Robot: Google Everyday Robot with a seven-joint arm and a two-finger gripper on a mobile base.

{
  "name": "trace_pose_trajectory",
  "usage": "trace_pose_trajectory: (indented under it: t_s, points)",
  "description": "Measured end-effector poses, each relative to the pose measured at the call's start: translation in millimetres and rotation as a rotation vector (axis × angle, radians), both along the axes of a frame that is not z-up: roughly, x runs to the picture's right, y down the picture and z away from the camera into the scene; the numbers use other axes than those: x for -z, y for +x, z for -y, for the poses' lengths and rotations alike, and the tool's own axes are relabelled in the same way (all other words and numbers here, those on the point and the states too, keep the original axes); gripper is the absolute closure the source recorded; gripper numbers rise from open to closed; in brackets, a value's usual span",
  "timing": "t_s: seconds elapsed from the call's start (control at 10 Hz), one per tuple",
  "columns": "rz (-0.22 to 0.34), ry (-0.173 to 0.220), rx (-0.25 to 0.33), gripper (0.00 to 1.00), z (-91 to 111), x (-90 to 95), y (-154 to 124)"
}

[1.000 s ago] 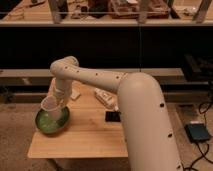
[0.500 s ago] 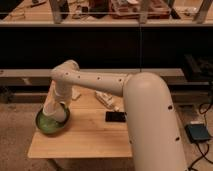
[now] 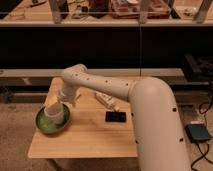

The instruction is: Place the ceramic cup in the ceramic bowl

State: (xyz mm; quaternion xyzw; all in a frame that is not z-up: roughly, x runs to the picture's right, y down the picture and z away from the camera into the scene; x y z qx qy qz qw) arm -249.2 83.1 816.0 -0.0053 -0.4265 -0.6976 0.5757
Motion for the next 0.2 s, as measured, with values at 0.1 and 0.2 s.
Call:
trace_pose_trajectory:
  t_s: [0.1,0.2]
  points:
    - [0.016,0.013,-0.018,0.2,5.6,6.9,1.6]
    - [0.028,0.029,-0.03,0.2,13.1,18.0,4.6]
